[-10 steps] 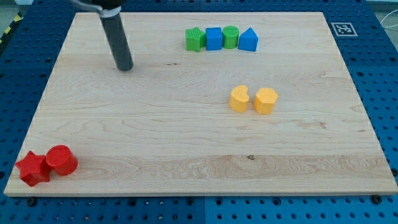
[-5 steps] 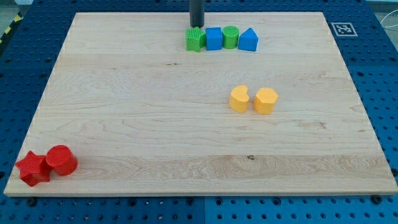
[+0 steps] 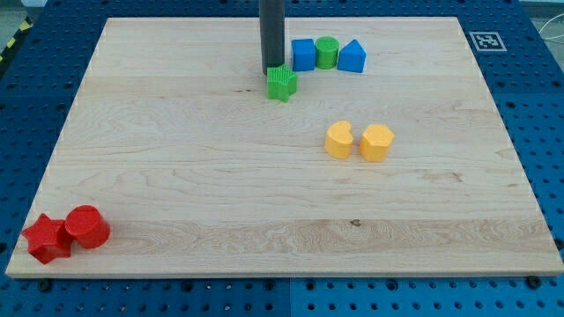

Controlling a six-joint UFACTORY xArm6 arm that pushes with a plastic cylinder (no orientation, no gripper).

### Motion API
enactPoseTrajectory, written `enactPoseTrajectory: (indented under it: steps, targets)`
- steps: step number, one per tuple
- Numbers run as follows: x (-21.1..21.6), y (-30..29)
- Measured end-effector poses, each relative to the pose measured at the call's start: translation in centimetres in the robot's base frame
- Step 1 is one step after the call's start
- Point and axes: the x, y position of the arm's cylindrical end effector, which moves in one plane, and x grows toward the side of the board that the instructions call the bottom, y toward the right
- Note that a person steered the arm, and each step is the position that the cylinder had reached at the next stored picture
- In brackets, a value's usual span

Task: Push the green star towards bottom left

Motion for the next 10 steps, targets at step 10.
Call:
enactPoseTrajectory:
  steps: [10]
  targets:
    - [16.5, 0.6]
